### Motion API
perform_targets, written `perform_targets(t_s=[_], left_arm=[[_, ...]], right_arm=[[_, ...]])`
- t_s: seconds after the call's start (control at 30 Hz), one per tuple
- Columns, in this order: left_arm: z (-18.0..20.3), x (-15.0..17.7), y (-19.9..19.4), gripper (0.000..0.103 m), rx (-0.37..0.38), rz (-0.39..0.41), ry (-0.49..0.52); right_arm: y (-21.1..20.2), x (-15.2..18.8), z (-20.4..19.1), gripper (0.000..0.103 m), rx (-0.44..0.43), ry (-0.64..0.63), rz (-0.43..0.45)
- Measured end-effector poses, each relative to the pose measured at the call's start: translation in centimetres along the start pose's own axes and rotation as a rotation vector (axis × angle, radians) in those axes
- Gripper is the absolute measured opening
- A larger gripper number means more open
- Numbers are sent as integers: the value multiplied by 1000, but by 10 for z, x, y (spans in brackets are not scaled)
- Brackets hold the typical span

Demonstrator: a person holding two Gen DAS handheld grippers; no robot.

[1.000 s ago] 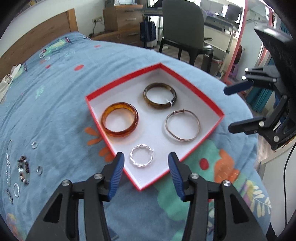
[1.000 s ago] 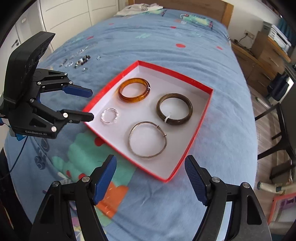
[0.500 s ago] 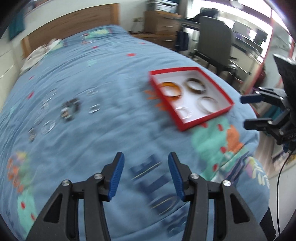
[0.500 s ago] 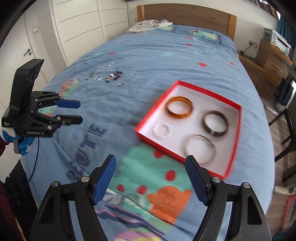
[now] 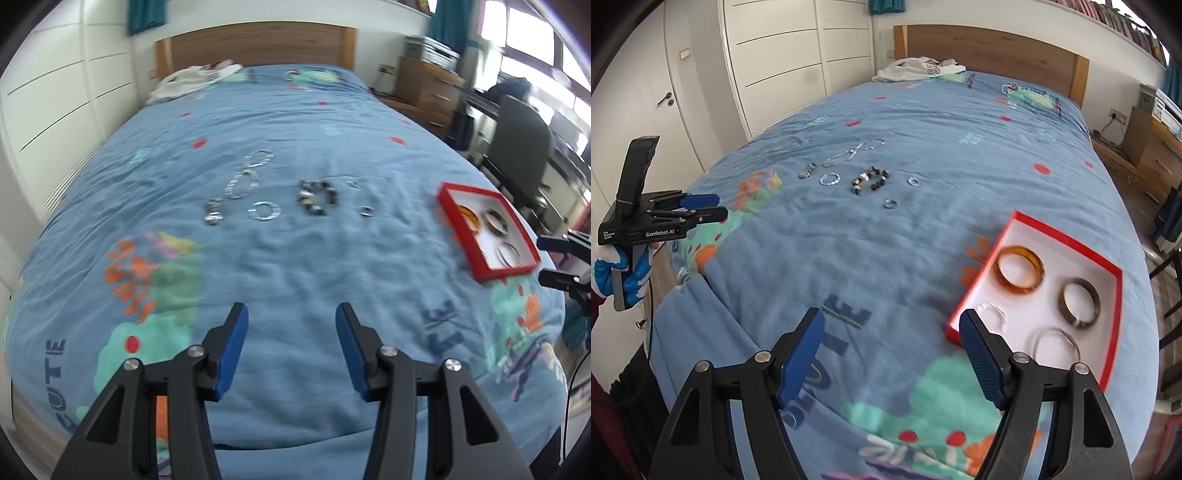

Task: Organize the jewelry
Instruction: 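Withdraw both tools and move them toward the small rings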

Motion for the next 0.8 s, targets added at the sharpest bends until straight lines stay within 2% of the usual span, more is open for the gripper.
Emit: perform_targets(t_s=[0.2, 0.37, 0.57, 0.8], left_arm=[[-46, -5, 6, 47, -61, 10, -83], [-70, -10, 23, 47, -79, 3, -131], [-73, -18, 50, 47, -70, -17, -144], [-60, -38, 101, 47, -38, -51, -122]], right_arm=[[22, -27, -13, 67, -13, -2, 10], [46, -45, -15, 60, -20, 8, 11], [82, -66, -10, 55, -21, 33, 8], [134, -82, -8, 51, -28, 48, -26]])
Point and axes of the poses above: each gripper's, at about its wrist camera, not at the fingertips, and y roughly the way its jaws point, z to its right, x to its underside, the point moved 8 cm from there along y, roughly the way its jaws point, and after that the axes turned 1 degree about -z, right-handed, at the moved point
